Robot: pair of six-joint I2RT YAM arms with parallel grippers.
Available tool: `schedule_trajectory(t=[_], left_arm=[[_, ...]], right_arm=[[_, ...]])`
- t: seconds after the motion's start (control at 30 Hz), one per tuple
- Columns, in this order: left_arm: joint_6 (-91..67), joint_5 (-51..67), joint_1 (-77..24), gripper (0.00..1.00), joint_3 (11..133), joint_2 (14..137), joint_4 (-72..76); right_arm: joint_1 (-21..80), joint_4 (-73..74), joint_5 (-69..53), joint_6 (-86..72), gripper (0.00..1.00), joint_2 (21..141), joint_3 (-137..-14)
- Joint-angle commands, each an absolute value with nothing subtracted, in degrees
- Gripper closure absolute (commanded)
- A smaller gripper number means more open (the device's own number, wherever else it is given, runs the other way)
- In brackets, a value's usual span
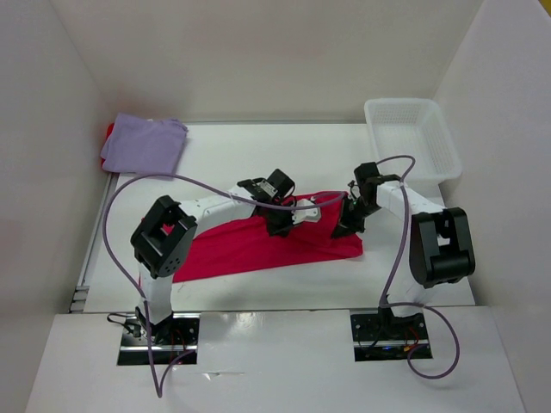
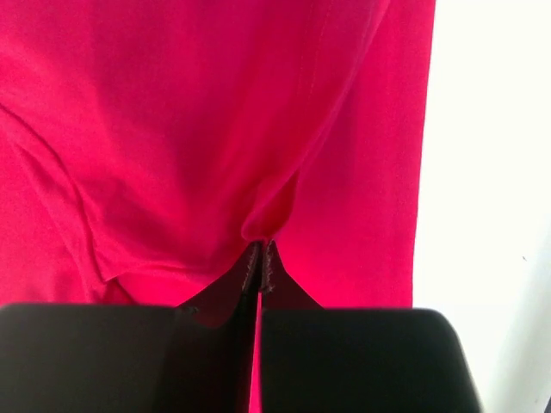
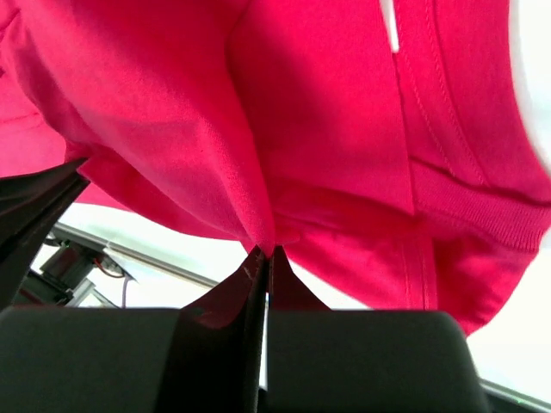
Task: Fold and stack the t-shirts
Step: Fold the other side of the tshirt into a rectangle
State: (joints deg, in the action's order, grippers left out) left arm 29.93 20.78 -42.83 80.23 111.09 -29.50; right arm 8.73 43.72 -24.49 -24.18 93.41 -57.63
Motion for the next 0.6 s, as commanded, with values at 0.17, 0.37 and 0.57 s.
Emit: schedule_trajectory(t=[0.17, 0.37, 0.57], left_arm=[[32.1, 24.7, -40.9, 1.00, 79.8, 105.9, -29.5], [34.2, 26.0, -39.6, 1.00, 79.3, 105.4, -30.9], [35.9, 26.0, -42.4, 0.71, 78.2, 107.2, -33.0]], right_arm=[[8.8, 48.8, -25.6, -24.3, 1.00, 88.7, -58.4], [8.8, 50.0, -28.7, -23.8, 1.00, 88.7, -57.8], [8.8, 51.6, -23.1, -23.3, 0.45, 88.2, -56.4]])
